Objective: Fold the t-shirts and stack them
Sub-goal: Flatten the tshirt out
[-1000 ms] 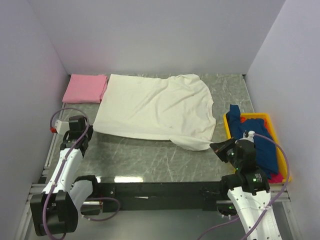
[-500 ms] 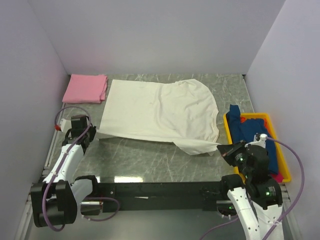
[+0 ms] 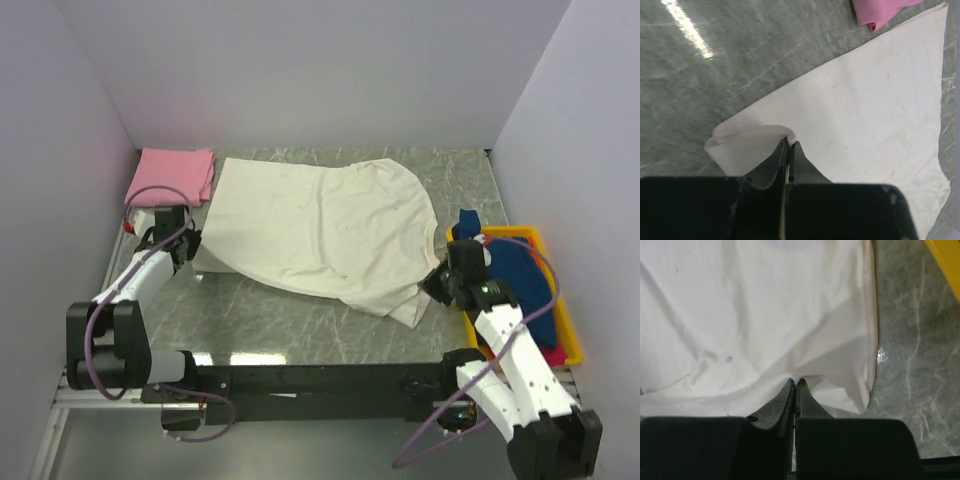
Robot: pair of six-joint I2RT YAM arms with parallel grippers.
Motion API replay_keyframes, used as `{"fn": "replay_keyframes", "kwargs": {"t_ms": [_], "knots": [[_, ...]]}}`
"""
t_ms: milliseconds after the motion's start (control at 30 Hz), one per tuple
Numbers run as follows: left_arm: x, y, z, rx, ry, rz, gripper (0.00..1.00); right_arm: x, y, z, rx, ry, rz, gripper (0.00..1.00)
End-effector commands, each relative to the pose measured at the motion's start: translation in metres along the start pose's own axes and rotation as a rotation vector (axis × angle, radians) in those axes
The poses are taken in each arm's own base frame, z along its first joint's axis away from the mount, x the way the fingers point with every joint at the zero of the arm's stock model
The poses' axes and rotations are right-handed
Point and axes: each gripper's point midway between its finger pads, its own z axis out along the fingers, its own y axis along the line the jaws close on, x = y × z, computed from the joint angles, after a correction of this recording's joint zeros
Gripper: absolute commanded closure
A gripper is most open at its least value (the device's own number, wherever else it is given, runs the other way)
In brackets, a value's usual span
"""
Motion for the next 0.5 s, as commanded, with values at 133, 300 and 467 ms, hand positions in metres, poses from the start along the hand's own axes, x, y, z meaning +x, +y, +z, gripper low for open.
{"fn": "replay_keyframes", "kwargs": {"t_ms": [133,300,467], "knots": [[-0.019,-0.048,0.007,0.066,-0.062,-0.053,0.99,-0.078,0.067,0.011,-0.058,-0.176,-0.037,1.0],[-0.028,-0.056,0.014,0.049,-0.084,-0.046,0.99,-0.099,0.086,0.029,-0.029,-0.185,-0.044,1.0],[-0.031,-0.068,0.021,0.05,-0.087,-0.048,0.99,-0.113,0.103,0.039,-0.031,-0.183,-0.052,1.0]]}}
